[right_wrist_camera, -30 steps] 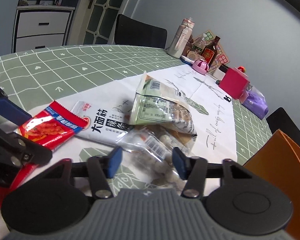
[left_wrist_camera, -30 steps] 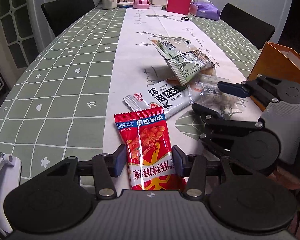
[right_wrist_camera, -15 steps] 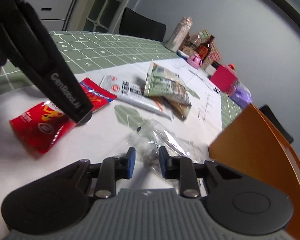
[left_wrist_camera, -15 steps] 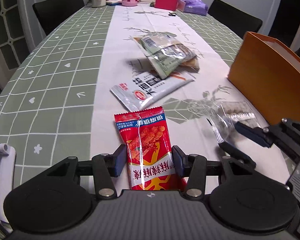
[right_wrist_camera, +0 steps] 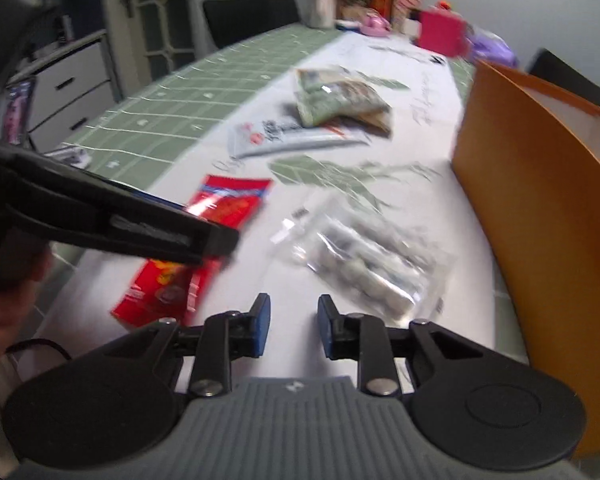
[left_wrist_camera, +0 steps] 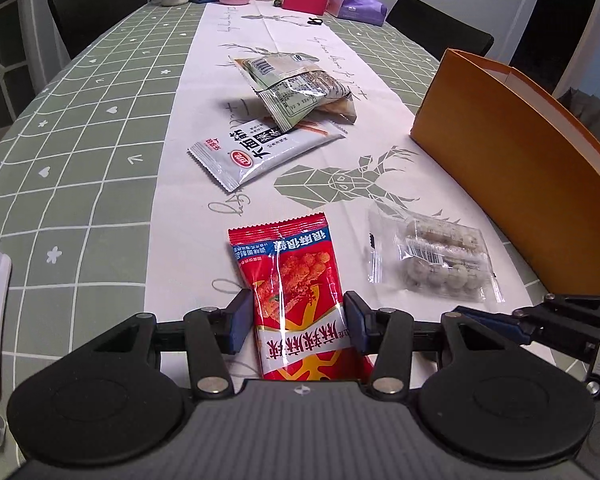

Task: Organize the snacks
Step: 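Grasp the clear egg-snack tray with the right tool while the left tool holds the red pack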

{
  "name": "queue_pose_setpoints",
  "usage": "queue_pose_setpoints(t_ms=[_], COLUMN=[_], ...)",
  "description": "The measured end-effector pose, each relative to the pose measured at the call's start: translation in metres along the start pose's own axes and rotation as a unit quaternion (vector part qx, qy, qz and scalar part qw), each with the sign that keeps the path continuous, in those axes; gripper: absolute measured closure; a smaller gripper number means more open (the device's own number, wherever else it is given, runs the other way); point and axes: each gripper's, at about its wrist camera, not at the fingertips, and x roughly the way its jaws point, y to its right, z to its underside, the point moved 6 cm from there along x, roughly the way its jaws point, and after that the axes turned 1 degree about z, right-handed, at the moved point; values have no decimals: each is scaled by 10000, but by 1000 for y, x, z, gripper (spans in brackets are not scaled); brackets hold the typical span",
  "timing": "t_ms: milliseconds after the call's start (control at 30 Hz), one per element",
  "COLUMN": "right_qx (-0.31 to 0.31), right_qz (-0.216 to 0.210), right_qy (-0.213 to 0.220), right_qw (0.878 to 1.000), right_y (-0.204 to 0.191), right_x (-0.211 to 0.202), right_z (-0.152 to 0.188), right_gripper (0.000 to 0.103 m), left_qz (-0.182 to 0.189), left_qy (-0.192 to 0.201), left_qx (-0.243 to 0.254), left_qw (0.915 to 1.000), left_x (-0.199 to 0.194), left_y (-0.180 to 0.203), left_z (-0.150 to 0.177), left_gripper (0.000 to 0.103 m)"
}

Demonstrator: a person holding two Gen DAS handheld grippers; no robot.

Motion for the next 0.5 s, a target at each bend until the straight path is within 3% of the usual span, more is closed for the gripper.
queue_pose_setpoints(t_ms=[67, 133, 200, 300, 400, 500], right_qx=[-43, -287, -700, -1408, -1834, -1593], right_qz=[39, 173, 229, 220, 137, 3], right_qy=[124, 305, 464, 539, 430, 194], right_qw=[9999, 9990, 9962, 9883, 9820, 9870], right_y=[3, 6, 10, 17, 25, 37], right_x=[-8, -14, -13, -2, 16, 33], right_z=[0, -7, -15, -28, -39, -44], right_gripper=[78, 69, 47, 32, 21, 20], left_qz=[14, 27, 34, 39, 52, 83], left_qy=[2, 1, -12, -38, -51, -51], left_qx=[3, 1, -9, 66, 125, 171], left_qw=[10000, 10000, 10000, 10000, 9999, 9998], left_x=[0, -1, -1, -1, -1, -1], left_y=[0, 0, 0, 2, 3, 3], left_z=[1, 1, 1, 2, 2, 2], left_gripper=[48, 47, 48, 47, 46, 45])
